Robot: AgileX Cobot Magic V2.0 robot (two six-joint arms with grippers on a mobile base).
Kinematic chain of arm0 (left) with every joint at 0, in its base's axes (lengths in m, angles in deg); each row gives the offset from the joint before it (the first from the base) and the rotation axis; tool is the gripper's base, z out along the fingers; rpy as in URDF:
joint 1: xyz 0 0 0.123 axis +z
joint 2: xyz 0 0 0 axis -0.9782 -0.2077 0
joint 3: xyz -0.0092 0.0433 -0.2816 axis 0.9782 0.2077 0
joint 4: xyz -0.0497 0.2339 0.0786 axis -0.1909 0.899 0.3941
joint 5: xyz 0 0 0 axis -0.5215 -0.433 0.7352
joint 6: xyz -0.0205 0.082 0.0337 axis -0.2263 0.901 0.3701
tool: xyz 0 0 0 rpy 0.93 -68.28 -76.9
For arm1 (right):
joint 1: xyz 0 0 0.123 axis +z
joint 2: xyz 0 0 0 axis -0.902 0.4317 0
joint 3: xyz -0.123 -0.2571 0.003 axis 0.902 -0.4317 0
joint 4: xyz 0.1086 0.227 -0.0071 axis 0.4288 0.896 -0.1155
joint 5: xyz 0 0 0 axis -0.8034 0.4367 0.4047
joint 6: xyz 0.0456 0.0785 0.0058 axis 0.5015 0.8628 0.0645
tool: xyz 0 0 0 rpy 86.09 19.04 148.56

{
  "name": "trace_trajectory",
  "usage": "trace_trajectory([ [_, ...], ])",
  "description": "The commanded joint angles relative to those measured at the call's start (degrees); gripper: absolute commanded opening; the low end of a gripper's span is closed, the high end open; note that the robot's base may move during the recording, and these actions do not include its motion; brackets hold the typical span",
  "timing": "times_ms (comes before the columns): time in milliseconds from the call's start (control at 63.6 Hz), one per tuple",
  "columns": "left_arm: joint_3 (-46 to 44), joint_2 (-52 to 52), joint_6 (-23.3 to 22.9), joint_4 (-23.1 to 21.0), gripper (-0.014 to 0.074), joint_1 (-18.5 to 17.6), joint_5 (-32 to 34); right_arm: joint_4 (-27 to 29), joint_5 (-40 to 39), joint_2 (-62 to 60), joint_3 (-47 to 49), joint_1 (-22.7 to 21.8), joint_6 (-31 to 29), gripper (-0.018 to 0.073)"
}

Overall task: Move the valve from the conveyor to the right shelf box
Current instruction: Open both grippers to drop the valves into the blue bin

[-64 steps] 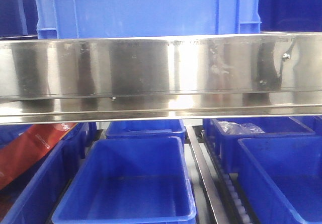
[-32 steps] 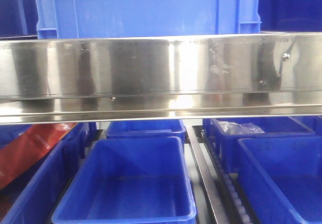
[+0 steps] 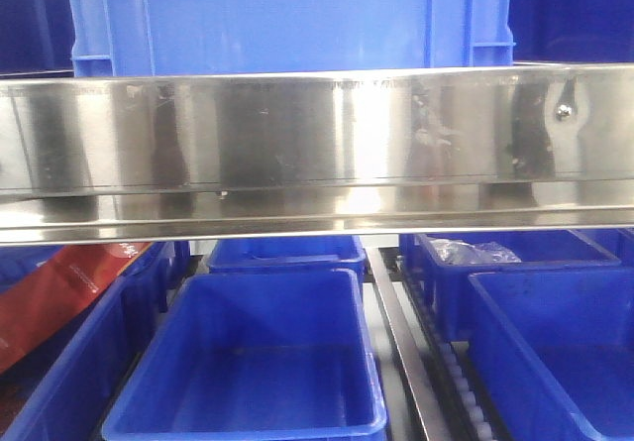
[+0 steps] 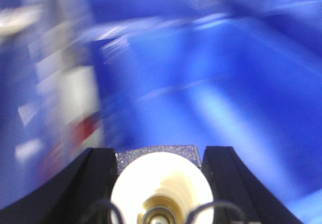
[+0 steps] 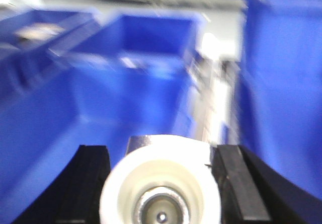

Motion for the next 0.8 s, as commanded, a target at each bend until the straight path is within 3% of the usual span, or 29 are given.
trace_trajectory([
  [0,-6.1,-4.77,0.38,0.25,-0.0111,-4.69,3.24,0.83,-3.83,3.33,4.75,3.13,-0.69,-0.0155],
  [220,-14.87,-17.83,0.38,0.24,-0.0111,-10.76,5.85,0.83,-4.05,13.37,8.55,7.84,-0.69,-0.0155],
  [613,-15.45,-29.17,0.38,1.13,-0.0108,-11.39,7.29,0.83,-3.48,24.83,8.55,8.19,-0.69,-0.0135],
  [723,-15.45,-30.0,0.38,1.28,-0.0032,-11.39,6.84,0.83,-2.72,25.9,8.55,8.19,-0.69,-0.0039],
  [786,-15.45,-30.02,0.38,1.28,0.0081,-11.39,5.89,0.83,-2.44,26.19,8.55,8.19,-0.69,0.0048],
])
